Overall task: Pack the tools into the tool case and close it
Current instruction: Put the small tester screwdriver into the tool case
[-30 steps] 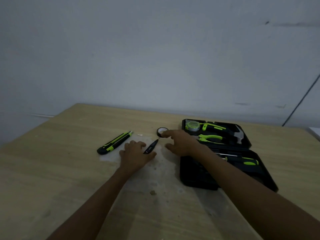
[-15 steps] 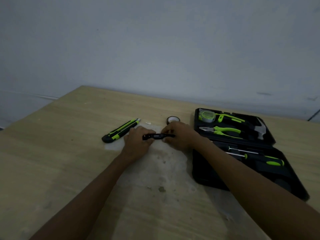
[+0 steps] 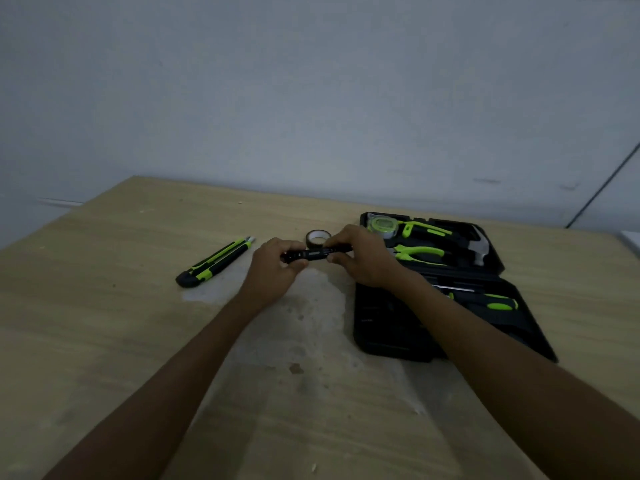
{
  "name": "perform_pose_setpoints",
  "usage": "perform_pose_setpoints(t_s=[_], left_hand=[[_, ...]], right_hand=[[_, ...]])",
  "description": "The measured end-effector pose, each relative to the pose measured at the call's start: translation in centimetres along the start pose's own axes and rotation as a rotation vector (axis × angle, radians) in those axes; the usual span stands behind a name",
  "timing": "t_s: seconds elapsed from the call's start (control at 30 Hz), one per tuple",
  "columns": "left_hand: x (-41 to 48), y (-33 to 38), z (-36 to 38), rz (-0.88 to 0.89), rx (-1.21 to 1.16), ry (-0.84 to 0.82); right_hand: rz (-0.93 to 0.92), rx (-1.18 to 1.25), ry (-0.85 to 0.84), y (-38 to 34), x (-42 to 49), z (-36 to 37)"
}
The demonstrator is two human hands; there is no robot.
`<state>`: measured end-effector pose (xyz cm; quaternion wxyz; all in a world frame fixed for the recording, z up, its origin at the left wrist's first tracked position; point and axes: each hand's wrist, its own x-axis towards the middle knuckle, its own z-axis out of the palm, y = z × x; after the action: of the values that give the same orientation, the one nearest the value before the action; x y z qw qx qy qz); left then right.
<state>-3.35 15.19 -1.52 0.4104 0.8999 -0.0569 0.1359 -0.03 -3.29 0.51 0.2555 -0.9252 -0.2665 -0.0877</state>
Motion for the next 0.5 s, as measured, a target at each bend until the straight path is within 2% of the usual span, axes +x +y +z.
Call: perform_pose_setpoints(t_s=[0.27,0.5], left_hand=[[-1.0,5.9,2.6,0.165,-0.028,-0.154],[-1.9,8.0,4.7,0.230,0.059,-0.258]], right_hand=[[0.149,0.046,-0.001,2.2,-6.7,-6.0],[0.222,0.041,-0.056,3.6,-10.2,-7.8]])
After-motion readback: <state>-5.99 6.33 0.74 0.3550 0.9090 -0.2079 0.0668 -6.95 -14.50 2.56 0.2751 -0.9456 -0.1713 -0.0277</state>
